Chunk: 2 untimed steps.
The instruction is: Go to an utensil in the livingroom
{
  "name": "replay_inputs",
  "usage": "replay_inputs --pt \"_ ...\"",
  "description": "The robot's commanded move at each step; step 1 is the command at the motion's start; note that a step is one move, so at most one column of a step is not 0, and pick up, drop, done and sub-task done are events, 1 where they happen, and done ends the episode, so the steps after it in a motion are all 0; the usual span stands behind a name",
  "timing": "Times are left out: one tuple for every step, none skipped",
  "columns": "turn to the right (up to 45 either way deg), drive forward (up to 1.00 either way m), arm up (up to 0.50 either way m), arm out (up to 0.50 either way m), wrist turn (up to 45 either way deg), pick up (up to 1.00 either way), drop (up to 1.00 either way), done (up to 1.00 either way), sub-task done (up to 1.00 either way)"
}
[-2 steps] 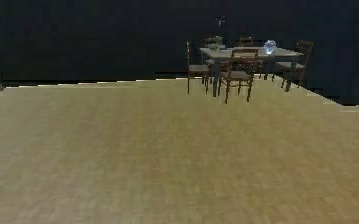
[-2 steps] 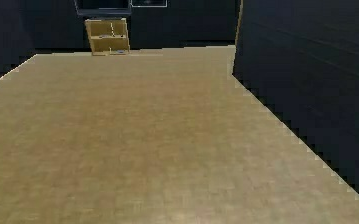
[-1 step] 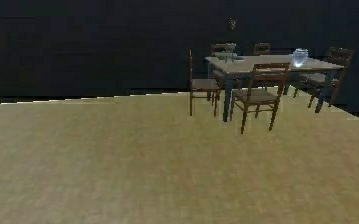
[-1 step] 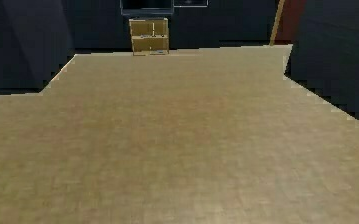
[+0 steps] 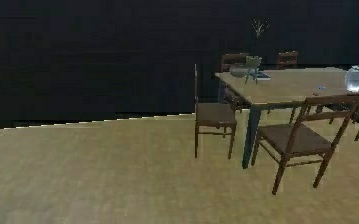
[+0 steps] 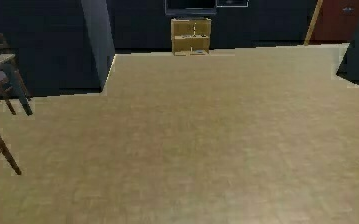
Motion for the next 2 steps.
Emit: replay_inputs --pt "3.0 0.00 0.00 0.00 0.0 0.00 0.00 0.00 0.00" --pt "0.0 1.00 0.00 0.00 0.0 0.00 0.00 0.00 0.00"
